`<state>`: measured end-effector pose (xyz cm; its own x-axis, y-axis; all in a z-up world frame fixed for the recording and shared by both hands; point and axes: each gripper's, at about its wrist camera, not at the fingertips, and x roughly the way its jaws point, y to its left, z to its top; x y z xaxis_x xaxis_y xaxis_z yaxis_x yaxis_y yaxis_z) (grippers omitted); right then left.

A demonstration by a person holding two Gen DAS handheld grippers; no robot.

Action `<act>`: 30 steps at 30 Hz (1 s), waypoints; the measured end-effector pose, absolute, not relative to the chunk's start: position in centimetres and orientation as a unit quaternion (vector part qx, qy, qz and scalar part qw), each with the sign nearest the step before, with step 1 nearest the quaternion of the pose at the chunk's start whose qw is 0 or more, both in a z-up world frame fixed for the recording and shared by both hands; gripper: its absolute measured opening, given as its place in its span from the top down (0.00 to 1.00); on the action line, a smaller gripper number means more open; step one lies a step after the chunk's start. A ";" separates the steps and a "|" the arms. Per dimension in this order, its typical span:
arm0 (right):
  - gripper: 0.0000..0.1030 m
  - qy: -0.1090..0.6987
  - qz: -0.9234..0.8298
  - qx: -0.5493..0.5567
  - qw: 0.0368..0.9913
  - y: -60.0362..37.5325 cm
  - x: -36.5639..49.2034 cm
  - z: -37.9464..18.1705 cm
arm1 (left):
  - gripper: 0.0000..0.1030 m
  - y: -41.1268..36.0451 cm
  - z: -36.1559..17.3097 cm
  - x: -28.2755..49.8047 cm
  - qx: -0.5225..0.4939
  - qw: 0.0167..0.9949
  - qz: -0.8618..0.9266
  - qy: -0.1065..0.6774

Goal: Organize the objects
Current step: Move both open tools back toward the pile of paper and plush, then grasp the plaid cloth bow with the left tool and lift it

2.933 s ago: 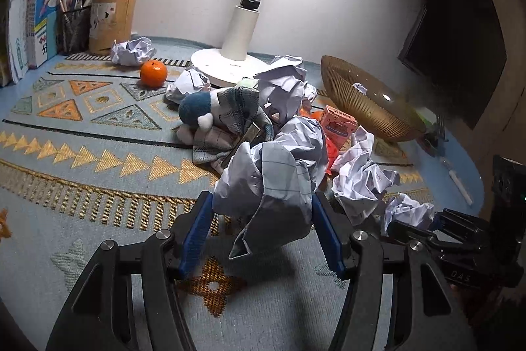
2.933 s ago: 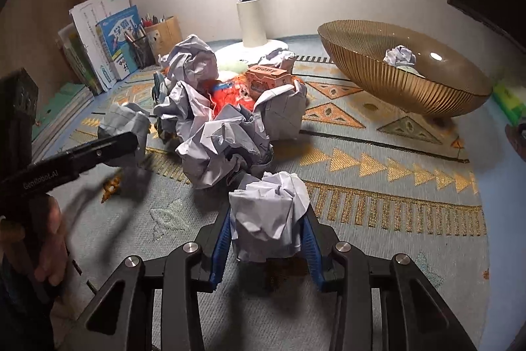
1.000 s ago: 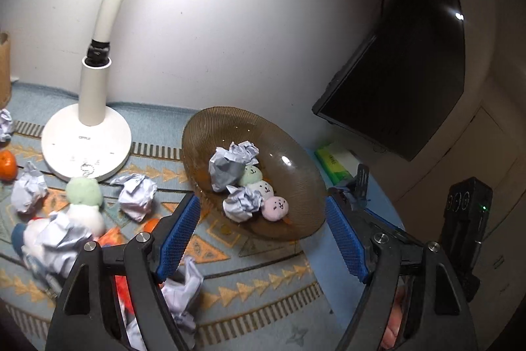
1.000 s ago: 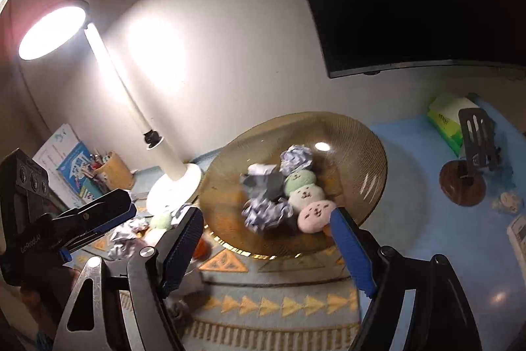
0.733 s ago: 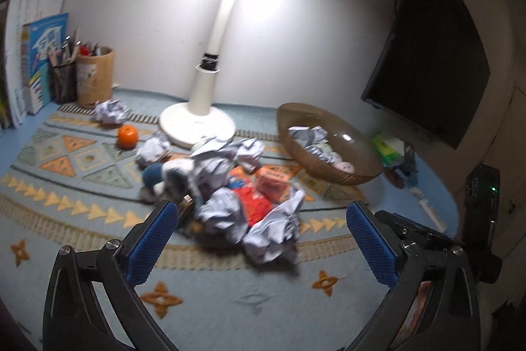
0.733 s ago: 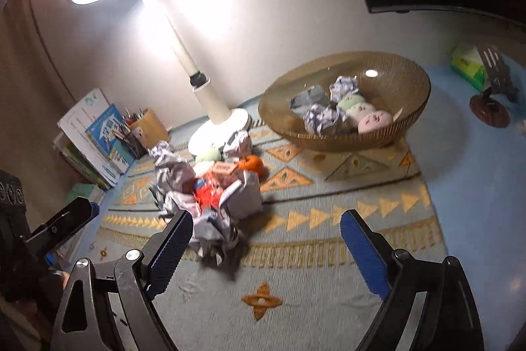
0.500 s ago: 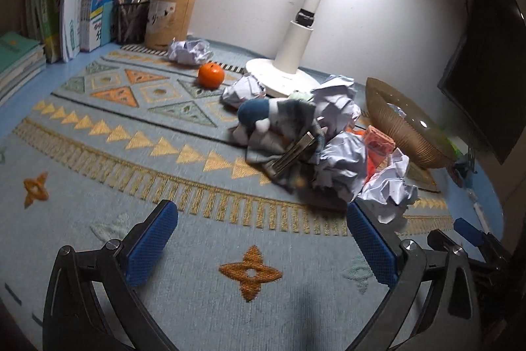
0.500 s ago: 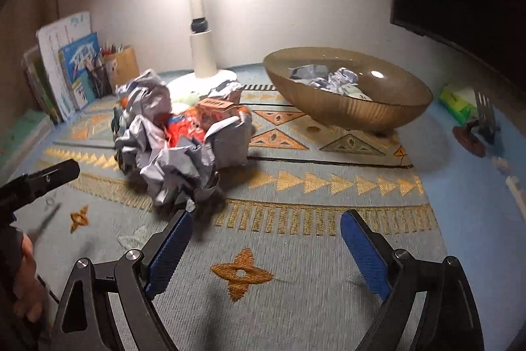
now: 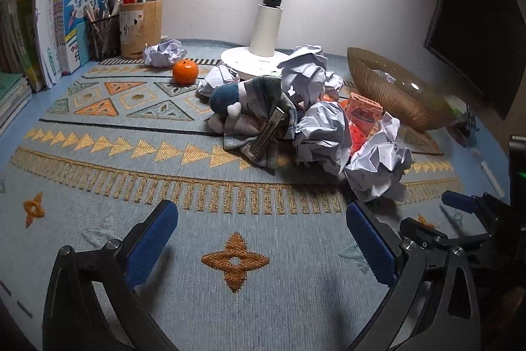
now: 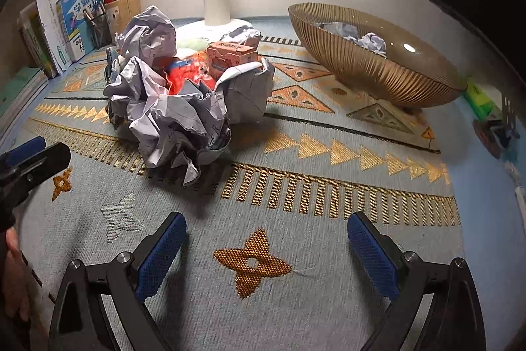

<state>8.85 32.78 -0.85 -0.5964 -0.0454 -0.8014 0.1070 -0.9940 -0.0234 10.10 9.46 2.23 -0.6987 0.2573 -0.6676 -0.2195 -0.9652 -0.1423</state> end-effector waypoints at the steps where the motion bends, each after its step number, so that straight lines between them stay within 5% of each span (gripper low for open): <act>1: 0.04 0.024 -0.890 0.452 0.047 33.0 8.7 -1.0 | 0.01 10.0 2.3 10.4 -0.362 0.137 0.922 -0.009; 9: 0.04 0.006 -0.890 0.454 0.052 33.3 8.8 -0.9 | 0.01 12.1 2.3 11.3 -0.350 0.146 0.924 0.054; 30: 0.04 -0.027 -0.892 0.446 0.075 34.2 8.7 -0.7 | 0.01 11.3 1.7 10.4 -0.374 0.144 0.916 0.027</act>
<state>8.67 34.15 -0.68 -0.5915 -0.1582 -0.7906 0.1097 -0.9872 0.1155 10.37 11.34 1.69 -0.6790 0.2437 -0.6925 -0.2834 -0.9572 -0.0590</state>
